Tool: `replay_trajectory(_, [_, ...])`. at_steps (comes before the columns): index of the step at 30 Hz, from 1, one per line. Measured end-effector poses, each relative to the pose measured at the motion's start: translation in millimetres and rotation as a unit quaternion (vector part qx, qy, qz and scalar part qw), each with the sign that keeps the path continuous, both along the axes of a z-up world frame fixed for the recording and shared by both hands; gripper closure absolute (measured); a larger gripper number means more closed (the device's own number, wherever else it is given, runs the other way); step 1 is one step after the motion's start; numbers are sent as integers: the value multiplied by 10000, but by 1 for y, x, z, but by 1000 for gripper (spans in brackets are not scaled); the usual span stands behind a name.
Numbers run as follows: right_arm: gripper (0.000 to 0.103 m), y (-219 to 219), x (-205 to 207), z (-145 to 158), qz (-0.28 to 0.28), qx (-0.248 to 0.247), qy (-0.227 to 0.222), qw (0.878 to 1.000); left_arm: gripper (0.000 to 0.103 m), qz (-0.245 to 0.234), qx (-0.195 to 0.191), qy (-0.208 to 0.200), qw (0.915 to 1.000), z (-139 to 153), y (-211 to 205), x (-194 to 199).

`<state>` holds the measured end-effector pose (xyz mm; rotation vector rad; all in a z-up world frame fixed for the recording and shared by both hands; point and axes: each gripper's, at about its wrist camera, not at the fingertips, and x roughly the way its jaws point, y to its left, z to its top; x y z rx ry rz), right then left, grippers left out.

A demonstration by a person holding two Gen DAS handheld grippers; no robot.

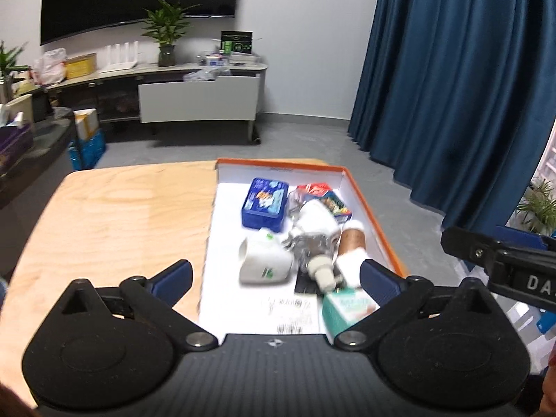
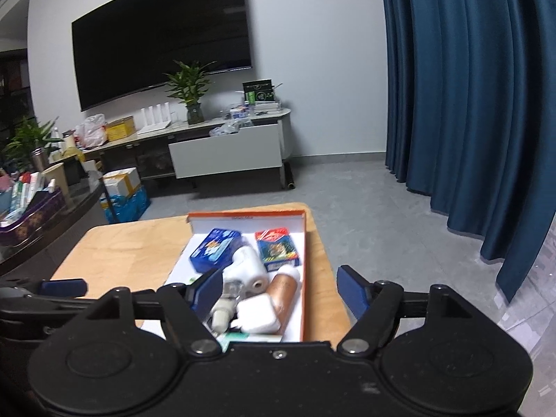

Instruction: Organize rigid objects

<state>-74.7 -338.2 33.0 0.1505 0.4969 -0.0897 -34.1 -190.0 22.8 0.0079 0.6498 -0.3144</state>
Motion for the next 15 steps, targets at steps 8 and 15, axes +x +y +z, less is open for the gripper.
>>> replay_trajectory(8, [17,10,-25,-20,-12,-69,443,9990,0,38,321,248,9992,-16,0,-18])
replay_trajectory(15, [17,11,-31,-31,-27,-22,571,9984,0,119,501,260,9983,-19,0,-23])
